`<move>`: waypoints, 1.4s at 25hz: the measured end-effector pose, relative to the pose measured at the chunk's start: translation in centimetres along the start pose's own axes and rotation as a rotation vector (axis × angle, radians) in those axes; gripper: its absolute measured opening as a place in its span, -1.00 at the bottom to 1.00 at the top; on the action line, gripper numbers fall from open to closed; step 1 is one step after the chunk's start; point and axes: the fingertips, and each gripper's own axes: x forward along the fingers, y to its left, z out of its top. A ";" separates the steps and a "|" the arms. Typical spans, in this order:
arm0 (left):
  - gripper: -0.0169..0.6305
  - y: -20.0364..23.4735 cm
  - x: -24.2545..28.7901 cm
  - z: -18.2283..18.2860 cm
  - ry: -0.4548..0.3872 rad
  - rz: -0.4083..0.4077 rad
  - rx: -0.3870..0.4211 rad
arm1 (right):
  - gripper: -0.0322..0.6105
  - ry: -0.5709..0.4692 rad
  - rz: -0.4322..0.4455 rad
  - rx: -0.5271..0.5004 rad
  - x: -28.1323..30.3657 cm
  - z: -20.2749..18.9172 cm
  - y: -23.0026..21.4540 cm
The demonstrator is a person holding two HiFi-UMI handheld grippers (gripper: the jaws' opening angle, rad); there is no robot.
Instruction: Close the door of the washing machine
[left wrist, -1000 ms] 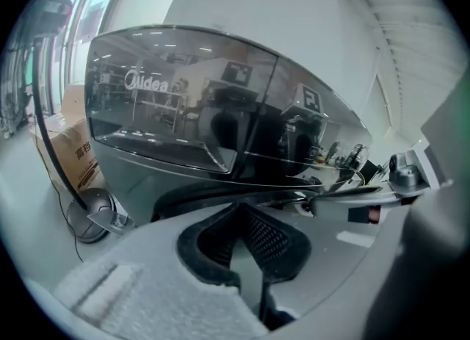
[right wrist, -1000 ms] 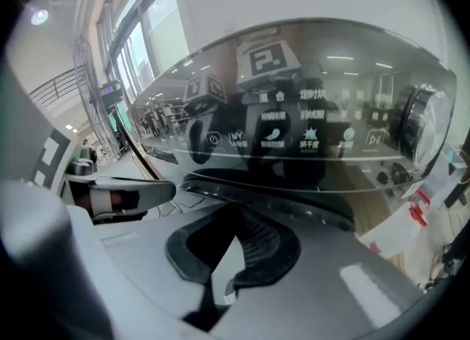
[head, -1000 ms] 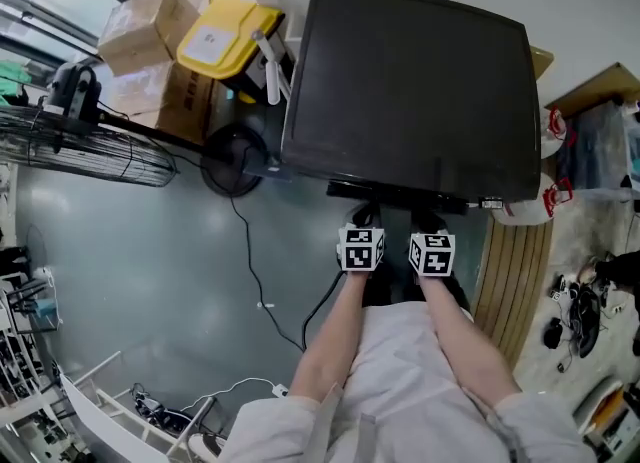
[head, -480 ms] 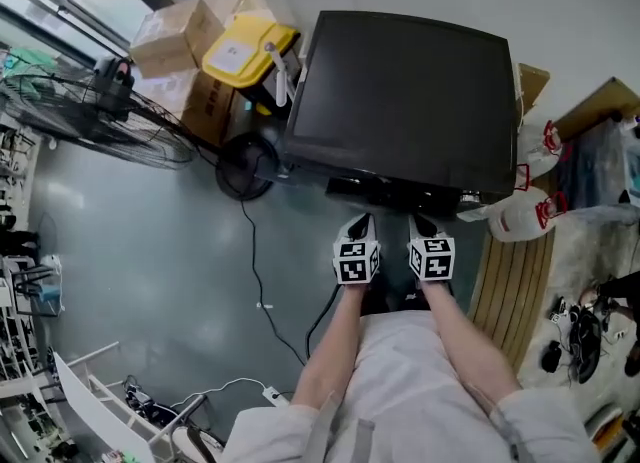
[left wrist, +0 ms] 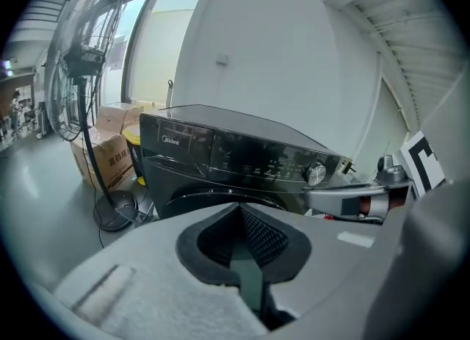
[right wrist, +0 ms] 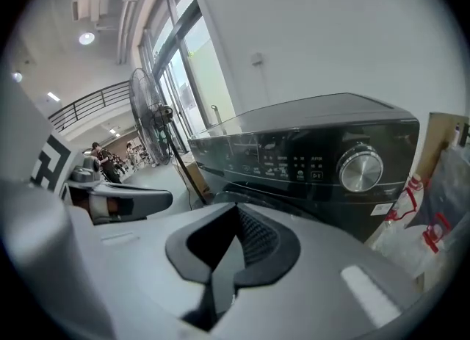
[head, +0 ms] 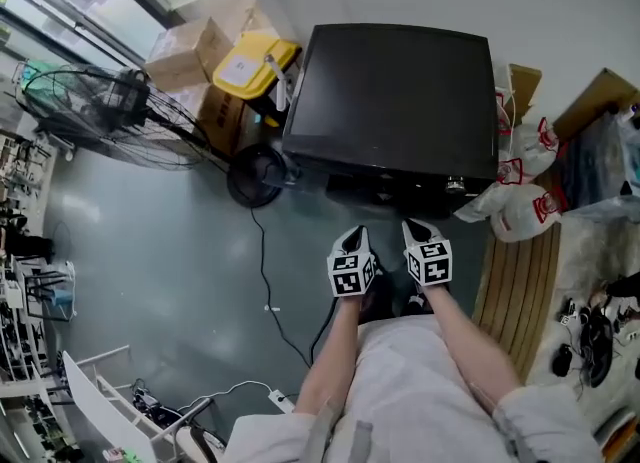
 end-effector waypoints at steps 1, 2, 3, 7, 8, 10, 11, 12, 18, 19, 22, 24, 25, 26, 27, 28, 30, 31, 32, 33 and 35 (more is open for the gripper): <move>-0.93 -0.1 -0.5 -0.1 -0.006 0.007 -0.005 | -0.89 -0.003 0.005 0.000 -0.4 -0.2 0.0; -0.93 -0.2 -1.0 -0.2 -0.014 0.014 -0.012 | -0.89 -0.007 0.009 -0.001 -0.9 -0.3 0.1; -0.93 -0.3 -1.4 -0.2 -0.024 0.019 -0.018 | -0.89 -0.011 0.014 -0.003 -1.4 -0.4 0.2; -0.93 -1.3 -2.9 -0.7 -0.047 0.031 -0.033 | -0.89 -0.021 0.030 -0.016 -3.3 -0.8 0.3; -0.93 -1.6 -3.2 -1.1 -0.047 0.031 -0.033 | -0.89 -0.023 0.031 -0.016 -3.8 -1.1 0.3; -0.93 -2.2 -3.6 -1.8 -0.044 0.030 -0.030 | -0.89 -0.030 0.032 -0.011 -4.6 -1.6 0.1; -0.93 -2.5 -3.7 -2.1 -0.043 0.030 -0.027 | -0.89 -0.034 0.031 -0.009 -5.0 -1.8 0.0; -0.93 -2.7 -3.9 -2.3 -0.042 0.031 -0.026 | -0.89 -0.036 0.031 -0.007 -5.4 -2.1 -0.1; -0.93 -4.0 -5.2 -4.4 -0.036 0.039 -0.032 | -0.89 -0.033 0.032 0.006 -7.2 -4.0 -0.5; -0.93 -4.1 -5.3 -4.7 -0.036 0.042 -0.036 | -0.89 -0.034 0.033 0.005 -7.3 -4.2 -0.6; -0.93 -4.6 -5.7 -5.4 -0.040 0.044 -0.038 | -0.89 -0.039 0.033 0.005 -7.8 -4.6 -0.9; -0.93 -4.9 -6.0 -5.8 -0.042 0.046 -0.039 | -0.89 -0.038 0.036 0.003 -8.1 -4.9 -0.9; -0.93 -4.9 -6.1 -5.9 -0.043 0.049 -0.040 | -0.89 -0.036 0.039 -0.001 -8.2 -5.0 -0.8; -0.93 -4.9 -6.2 -6.1 -0.045 0.051 -0.043 | -0.89 -0.035 0.043 -0.006 -8.3 -5.2 -0.7; -0.93 -5.0 -6.3 -6.2 -0.047 0.052 -0.046 | -0.89 -0.034 0.047 -0.012 -8.5 -5.3 -0.7; -0.93 -5.1 -6.3 -6.2 -0.051 0.052 -0.049 | -0.89 -0.033 0.050 -0.016 -8.6 -5.4 -0.6; -0.93 -5.3 -6.3 -6.3 -0.055 0.050 -0.051 | -0.89 -0.030 0.052 -0.021 -8.9 -5.5 -0.8; -0.93 -5.4 -6.3 -6.3 -0.055 0.049 -0.049 | -0.89 -0.030 0.050 -0.019 -9.0 -5.5 -1.0; -0.93 -5.5 -6.3 -6.2 -0.054 0.046 -0.045 | -0.89 -0.030 0.047 -0.016 -9.0 -5.5 -1.1; -0.93 -5.6 -6.3 -6.2 -0.053 0.045 -0.039 | -0.89 -0.031 0.044 -0.012 -9.1 -5.5 -1.3; -0.93 -5.6 -6.4 -5.9 -0.053 0.045 -0.027 | -0.89 -0.034 0.042 -0.008 -9.0 -5.5 -1.4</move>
